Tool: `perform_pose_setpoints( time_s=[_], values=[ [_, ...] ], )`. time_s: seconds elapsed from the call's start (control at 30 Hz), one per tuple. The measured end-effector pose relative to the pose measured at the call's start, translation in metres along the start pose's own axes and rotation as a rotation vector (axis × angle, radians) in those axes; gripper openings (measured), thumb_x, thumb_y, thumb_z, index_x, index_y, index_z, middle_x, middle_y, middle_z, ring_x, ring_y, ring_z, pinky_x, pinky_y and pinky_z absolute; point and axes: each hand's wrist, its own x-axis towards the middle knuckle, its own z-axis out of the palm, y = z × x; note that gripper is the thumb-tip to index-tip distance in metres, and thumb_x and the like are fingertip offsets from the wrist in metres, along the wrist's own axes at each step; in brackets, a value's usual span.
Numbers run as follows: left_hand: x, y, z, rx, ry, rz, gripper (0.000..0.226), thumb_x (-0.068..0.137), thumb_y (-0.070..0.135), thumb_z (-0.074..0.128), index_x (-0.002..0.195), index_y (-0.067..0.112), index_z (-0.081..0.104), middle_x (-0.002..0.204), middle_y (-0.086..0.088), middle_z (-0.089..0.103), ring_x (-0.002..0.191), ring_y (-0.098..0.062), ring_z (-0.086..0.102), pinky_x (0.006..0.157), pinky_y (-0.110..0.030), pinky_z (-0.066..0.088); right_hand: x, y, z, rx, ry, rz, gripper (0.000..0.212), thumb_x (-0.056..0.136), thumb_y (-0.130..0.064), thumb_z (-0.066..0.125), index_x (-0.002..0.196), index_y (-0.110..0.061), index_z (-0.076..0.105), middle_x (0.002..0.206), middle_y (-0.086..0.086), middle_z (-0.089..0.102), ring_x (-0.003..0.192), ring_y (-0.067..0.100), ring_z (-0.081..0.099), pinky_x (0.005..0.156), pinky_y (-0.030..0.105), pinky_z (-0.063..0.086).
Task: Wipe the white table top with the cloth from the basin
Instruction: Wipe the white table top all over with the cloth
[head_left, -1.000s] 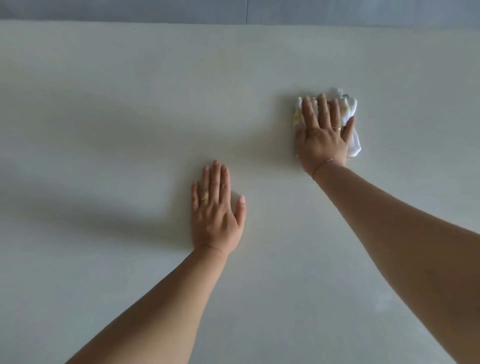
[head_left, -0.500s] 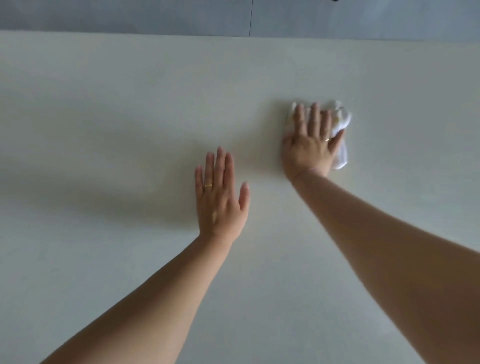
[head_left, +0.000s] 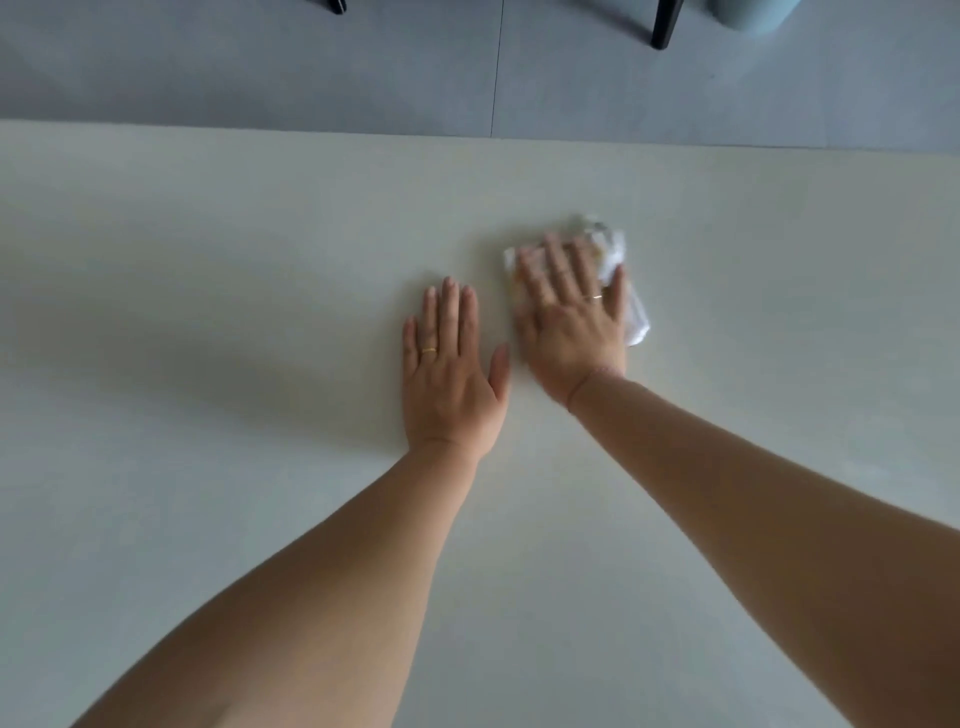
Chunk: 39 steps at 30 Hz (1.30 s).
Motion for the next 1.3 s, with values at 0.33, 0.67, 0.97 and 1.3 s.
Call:
perform_pose_setpoints(
  time_s=[0.33,0.67,0.97,1.3],
  values=[
    [0.002,0.000,-0.003,-0.025,-0.037,-0.007,0.067,0.091,0.042,0.029,0.149,0.010,0.024,0.158,-0.010,0.020,0.146,-0.027,0.016,0.119,-0.043,0.012,0.073,0.023,-0.016,0.038,0.046,0.404,0.056,0.096,-0.040,0.024,0.150,-0.033,0.009,0.160,-0.002,0.003,0.147,0.022,-0.003,0.112,0.056,-0.008],
    [0.003,-0.001,-0.003,-0.016,-0.033,-0.008,0.067,0.090,0.042,0.033,0.148,0.010,0.028,0.157,-0.009,0.022,0.145,-0.026,0.018,0.118,-0.043,0.014,0.121,0.062,-0.030,-0.016,0.016,0.156,0.055,0.097,-0.047,0.024,0.149,-0.034,0.013,0.160,-0.003,0.009,0.147,0.019,0.002,0.115,0.052,-0.003],
    [0.003,-0.002,-0.002,-0.001,-0.019,-0.005,0.066,0.090,0.040,0.034,0.148,0.009,0.029,0.157,-0.008,0.023,0.145,-0.026,0.020,0.117,-0.042,0.014,0.103,0.000,-0.020,-0.104,-0.079,-0.363,0.052,0.099,-0.045,0.020,0.149,-0.035,0.010,0.160,-0.004,0.008,0.147,0.020,0.002,0.115,0.049,-0.004],
    [0.004,0.000,-0.003,0.013,-0.015,0.003,0.066,0.090,0.040,0.033,0.147,0.008,0.030,0.156,-0.010,0.025,0.144,-0.028,0.023,0.116,-0.043,0.014,0.097,0.033,-0.020,0.090,0.035,0.281,0.055,0.097,-0.044,0.021,0.150,-0.032,0.008,0.160,0.000,0.003,0.146,0.024,-0.004,0.113,0.059,-0.009]
  ],
)
